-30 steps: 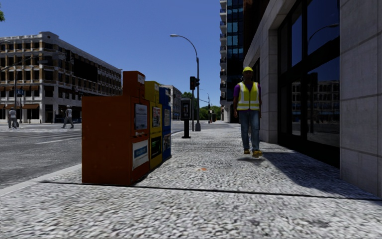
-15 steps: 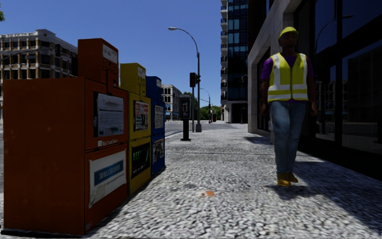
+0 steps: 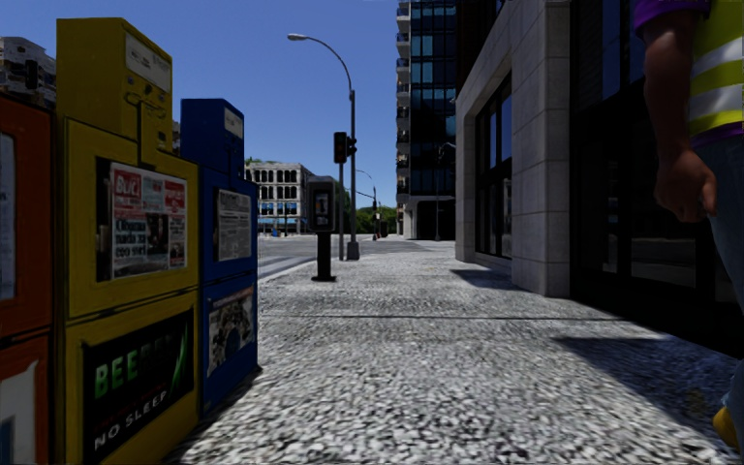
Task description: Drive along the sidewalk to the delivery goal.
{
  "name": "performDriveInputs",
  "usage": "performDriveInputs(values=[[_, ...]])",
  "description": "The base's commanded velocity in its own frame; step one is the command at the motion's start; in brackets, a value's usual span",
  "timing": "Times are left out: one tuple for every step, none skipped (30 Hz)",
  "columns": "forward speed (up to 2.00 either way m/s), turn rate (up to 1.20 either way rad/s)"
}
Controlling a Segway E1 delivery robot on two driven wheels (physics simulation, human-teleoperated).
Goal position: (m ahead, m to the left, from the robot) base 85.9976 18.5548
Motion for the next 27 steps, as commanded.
performDriveInputs(values=[[2.00, -0.34], [2.00, 0.00], [2.00, 0.00], [2.00, 0.00], [2.00, 0.00], [2.00, 0.00], [2.00, 0.00], [2.00, 0.00], [2.00, 0.00], [2.00, 0.00], [2.00, 0.00], [2.00, 0.00], [2.00, 0.00], [2.00, 0.00], [2.00, 0.00], [2.00, 0.00], [2.00, 0.00], [2.00, 0.00], [2.00, 0.00], [2.00, 0.00], [2.00, 0.00], [2.00, 0.00], [2.00, 0.00], [2.00, 0.00], [2.00, 0.00], [2.00, 0.00], [2.00, 0.00]])
